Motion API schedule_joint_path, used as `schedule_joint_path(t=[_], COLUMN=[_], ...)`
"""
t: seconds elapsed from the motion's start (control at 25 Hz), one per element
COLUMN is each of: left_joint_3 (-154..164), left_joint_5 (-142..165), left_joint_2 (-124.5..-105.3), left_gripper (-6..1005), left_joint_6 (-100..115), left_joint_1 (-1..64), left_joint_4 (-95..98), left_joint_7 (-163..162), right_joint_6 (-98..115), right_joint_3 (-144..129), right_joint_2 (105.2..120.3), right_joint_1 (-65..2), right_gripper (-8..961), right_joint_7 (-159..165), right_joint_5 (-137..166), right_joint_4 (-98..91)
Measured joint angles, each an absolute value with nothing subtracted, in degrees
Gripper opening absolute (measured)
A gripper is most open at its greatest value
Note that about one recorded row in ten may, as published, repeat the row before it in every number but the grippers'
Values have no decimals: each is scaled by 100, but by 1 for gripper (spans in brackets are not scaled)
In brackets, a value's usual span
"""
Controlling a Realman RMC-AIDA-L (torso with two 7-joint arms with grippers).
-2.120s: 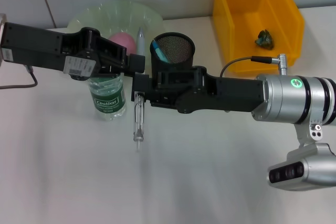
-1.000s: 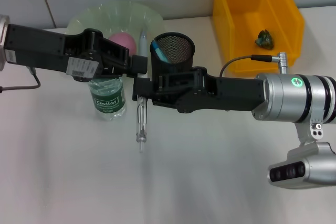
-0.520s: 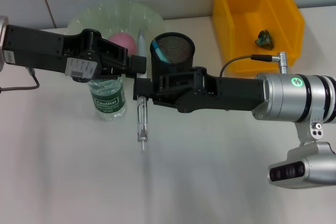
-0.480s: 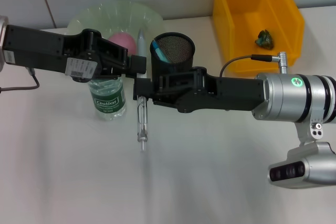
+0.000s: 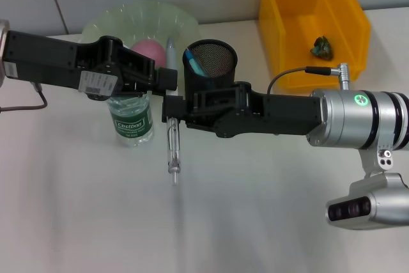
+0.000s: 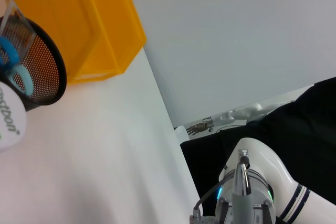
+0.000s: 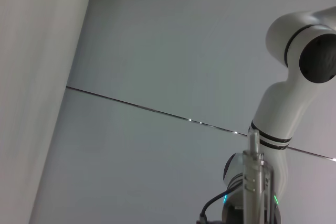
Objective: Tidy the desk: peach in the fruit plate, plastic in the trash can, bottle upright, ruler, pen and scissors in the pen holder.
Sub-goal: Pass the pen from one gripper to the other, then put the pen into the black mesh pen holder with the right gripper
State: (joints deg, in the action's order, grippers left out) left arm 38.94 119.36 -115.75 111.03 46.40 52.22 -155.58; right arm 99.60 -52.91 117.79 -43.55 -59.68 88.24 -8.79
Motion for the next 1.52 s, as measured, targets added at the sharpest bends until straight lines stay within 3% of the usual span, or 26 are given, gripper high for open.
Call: schedule_joint_path(t=[0.52,1.08,1.52], left_joint_3=[3894,3852,3836], left_joint_5=[11973,11953,11880], left_joint_2=[-11560,-11513,-11323], left_gripper=[147,681,680], left_joint_6=[11090,11097,11166], left_joint_1=[4633,4631,4506], left_joint_4=[5186,5164,5196], left_joint_7=[-15554,-15550,-15390], right_joint_6=[9971,9966,10006], right_joint_3=[-5289,-5252,-5221], right_joint_2=[11785,11785,11806], right_joint_1=[-4377,-4377,-4271], right_gripper=[135,141,147], right_joint_7=[-5943,-5918,-5574], right_joint_5=[8825,8821,8712], right_joint_4=[-889,-888,-879])
